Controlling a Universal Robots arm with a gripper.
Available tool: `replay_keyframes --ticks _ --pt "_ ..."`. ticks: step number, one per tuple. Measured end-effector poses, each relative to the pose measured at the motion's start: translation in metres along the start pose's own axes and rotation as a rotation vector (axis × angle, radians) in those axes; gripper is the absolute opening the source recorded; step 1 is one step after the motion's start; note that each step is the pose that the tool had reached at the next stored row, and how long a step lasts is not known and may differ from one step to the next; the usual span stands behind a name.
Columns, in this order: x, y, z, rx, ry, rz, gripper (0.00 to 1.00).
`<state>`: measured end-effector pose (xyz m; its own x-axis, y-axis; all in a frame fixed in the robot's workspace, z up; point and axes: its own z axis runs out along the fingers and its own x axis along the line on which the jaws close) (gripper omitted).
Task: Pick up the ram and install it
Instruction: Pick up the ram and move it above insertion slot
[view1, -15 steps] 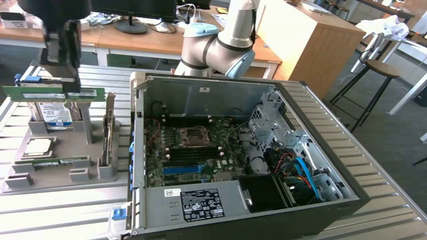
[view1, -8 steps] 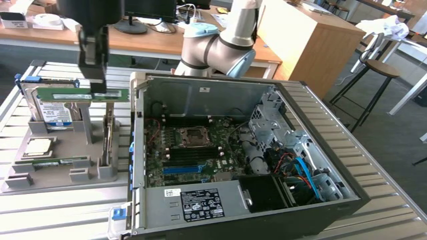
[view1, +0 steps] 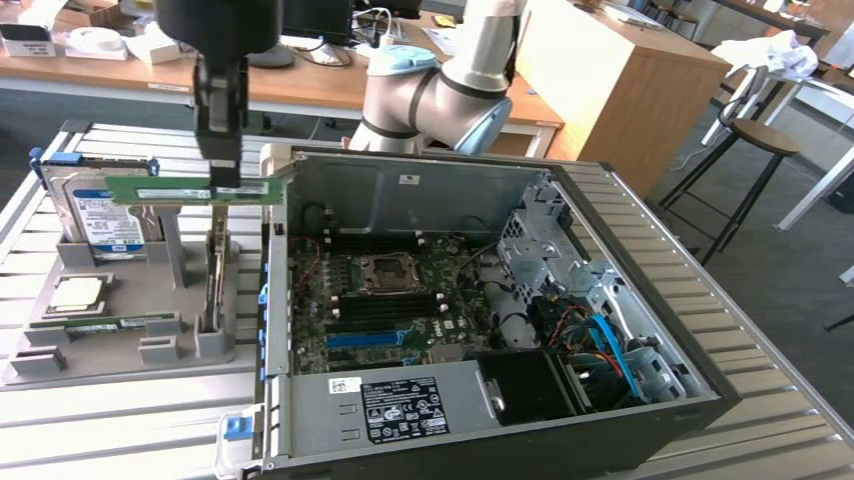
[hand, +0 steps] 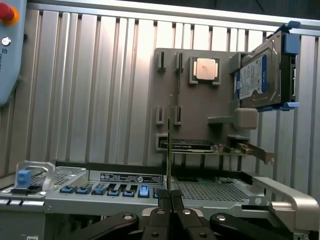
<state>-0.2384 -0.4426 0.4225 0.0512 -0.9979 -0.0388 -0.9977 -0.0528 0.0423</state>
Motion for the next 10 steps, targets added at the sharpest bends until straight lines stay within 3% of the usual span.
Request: replay_keyframes --ticks 10 --pt "0.001 -0.0290 -0.0013 0.0000 0.0000 0.000 0.11"
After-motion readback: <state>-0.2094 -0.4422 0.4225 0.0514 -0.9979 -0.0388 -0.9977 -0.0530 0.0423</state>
